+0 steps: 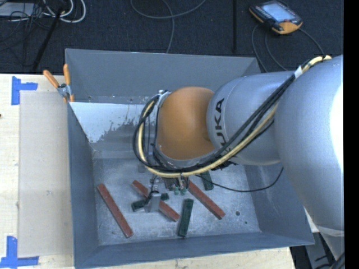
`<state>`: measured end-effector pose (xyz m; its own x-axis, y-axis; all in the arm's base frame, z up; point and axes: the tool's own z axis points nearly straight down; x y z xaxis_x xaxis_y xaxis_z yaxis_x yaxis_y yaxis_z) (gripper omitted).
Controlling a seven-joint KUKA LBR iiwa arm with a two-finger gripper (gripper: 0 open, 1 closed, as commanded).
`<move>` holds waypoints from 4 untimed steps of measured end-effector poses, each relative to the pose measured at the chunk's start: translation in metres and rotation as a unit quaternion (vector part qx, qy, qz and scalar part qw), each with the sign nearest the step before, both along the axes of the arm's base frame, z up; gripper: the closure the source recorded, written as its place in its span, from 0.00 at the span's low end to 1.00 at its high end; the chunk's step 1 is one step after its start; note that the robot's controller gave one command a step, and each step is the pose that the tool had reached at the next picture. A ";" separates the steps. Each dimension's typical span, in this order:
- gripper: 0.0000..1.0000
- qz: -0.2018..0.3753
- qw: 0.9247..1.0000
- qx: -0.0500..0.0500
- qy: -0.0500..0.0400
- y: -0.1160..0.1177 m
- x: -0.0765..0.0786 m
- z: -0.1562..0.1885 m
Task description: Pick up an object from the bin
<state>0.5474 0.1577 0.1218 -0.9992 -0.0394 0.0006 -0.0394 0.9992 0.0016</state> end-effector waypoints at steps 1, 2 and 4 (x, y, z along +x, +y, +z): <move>1.00 -0.069 0.998 -0.001 0.001 -0.011 0.025 -0.048; 1.00 -0.069 0.998 -0.001 0.000 -0.011 0.025 -0.048; 1.00 -0.059 0.998 -0.002 0.001 0.000 0.043 0.053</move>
Offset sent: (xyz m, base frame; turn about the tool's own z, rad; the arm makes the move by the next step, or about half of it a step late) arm 0.0000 0.0000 0.0000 0.0000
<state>0.5902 0.1581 0.1744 -0.9970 0.0779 0.0035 0.0779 0.9970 -0.0017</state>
